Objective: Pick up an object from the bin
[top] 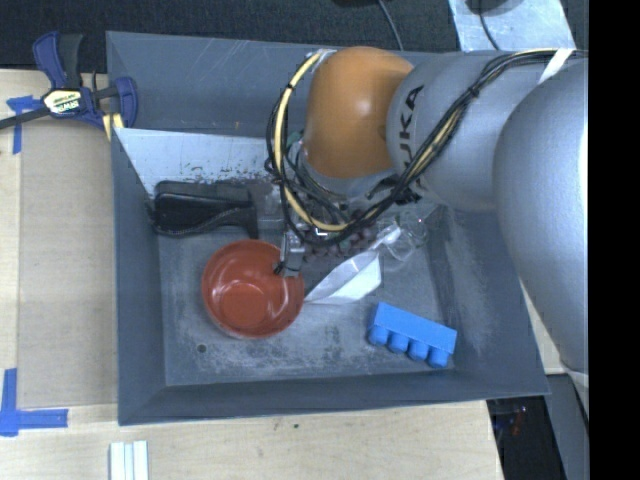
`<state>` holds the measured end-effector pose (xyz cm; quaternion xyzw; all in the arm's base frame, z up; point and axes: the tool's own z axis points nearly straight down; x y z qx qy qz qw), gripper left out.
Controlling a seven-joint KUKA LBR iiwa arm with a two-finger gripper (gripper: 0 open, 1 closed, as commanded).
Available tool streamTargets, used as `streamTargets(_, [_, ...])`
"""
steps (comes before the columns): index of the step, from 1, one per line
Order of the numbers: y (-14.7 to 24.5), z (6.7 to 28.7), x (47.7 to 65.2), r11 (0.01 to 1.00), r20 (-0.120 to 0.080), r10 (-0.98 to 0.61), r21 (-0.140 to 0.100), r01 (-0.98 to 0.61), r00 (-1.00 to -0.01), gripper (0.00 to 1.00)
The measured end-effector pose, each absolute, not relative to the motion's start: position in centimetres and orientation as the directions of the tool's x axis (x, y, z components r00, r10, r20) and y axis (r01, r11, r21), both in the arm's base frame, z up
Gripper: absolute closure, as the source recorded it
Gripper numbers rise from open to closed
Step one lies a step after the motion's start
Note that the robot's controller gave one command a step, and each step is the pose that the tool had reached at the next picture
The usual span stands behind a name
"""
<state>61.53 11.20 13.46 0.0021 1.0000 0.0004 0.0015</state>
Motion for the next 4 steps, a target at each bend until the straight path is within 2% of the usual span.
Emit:
streamTargets(1, [11.2,13.5,61.5,1.000,-0.003,0.004,0.001,0.004,-1.000,0.00])
streamTargets(2, [12.3,7.1,60.4,0.997,-0.003,-0.076,-0.017,-0.076,-0.997,0.00])
streamTargets(3, [13.4,7.7,59.4,0.993,-0.018,-0.121,-0.006,-0.121,-0.993,1.00])
streamTargets(4, [12.8,7.2,58.9,0.993,0.003,-0.119,-0.017,-0.119,-0.993,0.00])
